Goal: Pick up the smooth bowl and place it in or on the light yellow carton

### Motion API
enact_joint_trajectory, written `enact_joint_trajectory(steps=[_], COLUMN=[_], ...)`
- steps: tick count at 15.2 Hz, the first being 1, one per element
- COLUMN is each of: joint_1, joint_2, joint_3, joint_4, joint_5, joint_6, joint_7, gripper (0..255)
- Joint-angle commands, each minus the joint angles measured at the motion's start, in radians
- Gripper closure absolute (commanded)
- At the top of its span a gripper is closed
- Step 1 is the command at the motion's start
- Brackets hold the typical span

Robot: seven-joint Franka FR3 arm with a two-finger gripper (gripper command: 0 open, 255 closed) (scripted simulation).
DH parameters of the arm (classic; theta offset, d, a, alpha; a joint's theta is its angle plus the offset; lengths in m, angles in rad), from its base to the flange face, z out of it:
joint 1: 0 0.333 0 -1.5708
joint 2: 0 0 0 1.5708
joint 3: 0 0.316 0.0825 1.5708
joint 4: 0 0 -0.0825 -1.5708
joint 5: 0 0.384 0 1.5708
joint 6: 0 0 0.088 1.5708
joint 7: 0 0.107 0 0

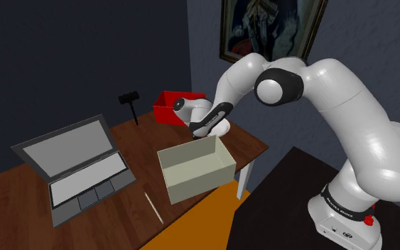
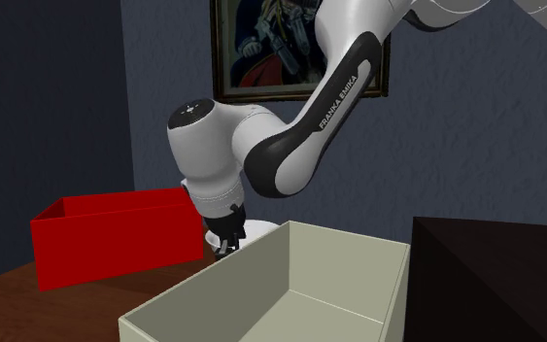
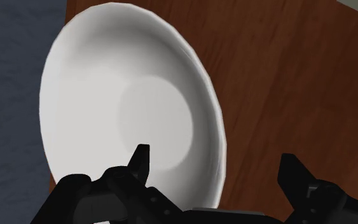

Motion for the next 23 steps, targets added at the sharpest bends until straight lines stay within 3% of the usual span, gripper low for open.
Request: enact_joint_trajectory(steps=[1,7,8,17,23], joint_1=[-0.002,-0.002,-0.002,-0.002,-0.007], joint_2=[0.007,0.007,0.007,0.007,-0.061], joint_3=[-0.002,-0.002,-0.002,-0.002,0.007], joint_4=[0.001,0.001,0.001,0.001,-0.032], joint_5=[-0.003,-0.002,-0.002,-0.003,0.009], joint_6=[0.007,0.007,0.007,0.007,-0.023], joint_7=[0.001,0.001,0.001,0.001,-0.02], gripper=[0,0,255,255,255])
